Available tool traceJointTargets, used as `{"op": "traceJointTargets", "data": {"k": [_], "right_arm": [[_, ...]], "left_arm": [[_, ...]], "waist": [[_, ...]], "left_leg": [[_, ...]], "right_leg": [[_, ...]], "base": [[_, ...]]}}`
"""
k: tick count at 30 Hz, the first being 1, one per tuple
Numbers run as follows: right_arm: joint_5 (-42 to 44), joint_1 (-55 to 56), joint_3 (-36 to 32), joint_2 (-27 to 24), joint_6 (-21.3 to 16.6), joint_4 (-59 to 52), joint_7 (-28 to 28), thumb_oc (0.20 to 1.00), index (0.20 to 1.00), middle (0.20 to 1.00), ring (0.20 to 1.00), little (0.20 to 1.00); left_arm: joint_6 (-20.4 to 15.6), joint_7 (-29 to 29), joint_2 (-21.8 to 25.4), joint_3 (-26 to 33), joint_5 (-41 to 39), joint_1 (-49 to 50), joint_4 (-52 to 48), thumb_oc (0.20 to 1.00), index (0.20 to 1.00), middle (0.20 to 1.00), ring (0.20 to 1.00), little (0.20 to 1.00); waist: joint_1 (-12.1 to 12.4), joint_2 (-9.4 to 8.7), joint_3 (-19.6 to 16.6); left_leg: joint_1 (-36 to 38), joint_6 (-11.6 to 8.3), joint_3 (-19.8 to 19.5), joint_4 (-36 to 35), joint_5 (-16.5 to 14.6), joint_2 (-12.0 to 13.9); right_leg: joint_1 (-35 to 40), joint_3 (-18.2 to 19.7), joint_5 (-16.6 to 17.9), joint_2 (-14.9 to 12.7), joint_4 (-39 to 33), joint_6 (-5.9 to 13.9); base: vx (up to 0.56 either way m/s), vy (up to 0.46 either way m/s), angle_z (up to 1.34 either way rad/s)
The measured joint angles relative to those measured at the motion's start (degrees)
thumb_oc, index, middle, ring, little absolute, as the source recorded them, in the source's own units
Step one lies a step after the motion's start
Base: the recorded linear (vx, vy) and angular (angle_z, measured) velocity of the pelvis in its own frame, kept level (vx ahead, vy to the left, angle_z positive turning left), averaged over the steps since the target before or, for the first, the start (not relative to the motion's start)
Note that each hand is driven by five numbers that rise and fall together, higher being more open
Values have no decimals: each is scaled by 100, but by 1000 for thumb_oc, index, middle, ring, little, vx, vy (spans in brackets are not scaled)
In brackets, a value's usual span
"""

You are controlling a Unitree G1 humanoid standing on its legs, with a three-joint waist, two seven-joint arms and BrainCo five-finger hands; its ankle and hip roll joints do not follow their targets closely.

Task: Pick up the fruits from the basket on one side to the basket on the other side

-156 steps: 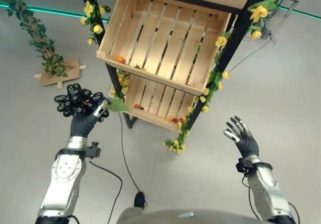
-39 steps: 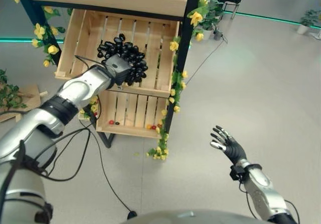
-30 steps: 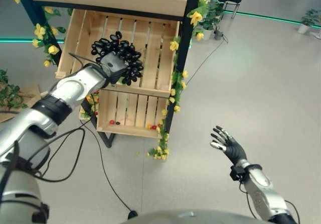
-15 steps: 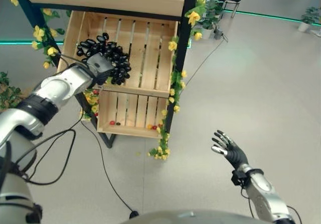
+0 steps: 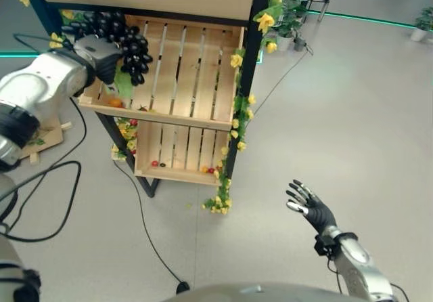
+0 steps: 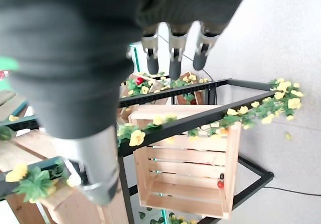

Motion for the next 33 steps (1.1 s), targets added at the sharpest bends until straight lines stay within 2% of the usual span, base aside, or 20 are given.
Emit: {"op": "traceJointTargets", "data": {"k": [2, 5, 10, 30, 33], "right_arm": [[0, 0, 3, 0, 0, 30, -2, 1000, 1000, 1000, 1000, 1000], [1, 5, 5, -58, 0, 20, -1, 1000, 1000, 1000, 1000, 1000], [23, 7, 0, -95, 1, 6, -2, 1000, 1000, 1000, 1000, 1000], [53, 52, -3, -123, 0, 10, 1, 1000, 1000, 1000, 1000, 1000], [82, 60, -5, -122, -2, 12, 0, 1000, 1000, 1000, 1000, 1000]], "left_arm": [[23, -134, -121, -265, 356, 168, 47, 1000, 1000, 1000, 1000, 1000], [13, -138, -515, 245, 475, 695, 289, 1000, 1000, 1000, 1000, 1000], [19, -225, -476, 172, 569, 724, 196, 1000, 1000, 1000, 1000, 1000], [-191, -348, -427, 216, 551, 1009, -372, 1000, 1000, 1000, 1000, 1000], [-185, -305, -402, 489, 303, 1020, -503, 1000, 1000, 1000, 1000, 1000]], "waist": [[-12, 18, 0], [-13, 22, -6], [-137, 26, 1], [-124, 79, 122], [-106, 72, 142]], "left_leg": [[-8, 6, 10, 1, 4, 4], [-48, 14, 51, 3, 12, 10], [-70, 15, 58, 3, 10, 12], [-64, -2, 64, 1, -1, 52], [-67, -3, 62, 1, 0, 58]], "right_leg": [[0, 4, 5, 8, 1, -6], [-55, 37, 13, 6, 2, -14], [-89, 41, 15, 5, 2, -15], [-87, 29, 18, 44, 0, -23], [-90, 27, 17, 46, 0, -23]], "base": [[-11, -2, -3], [1, 3, -7], [5, 1, -2], [0, 0, 0], [0, 0, 0]]}}
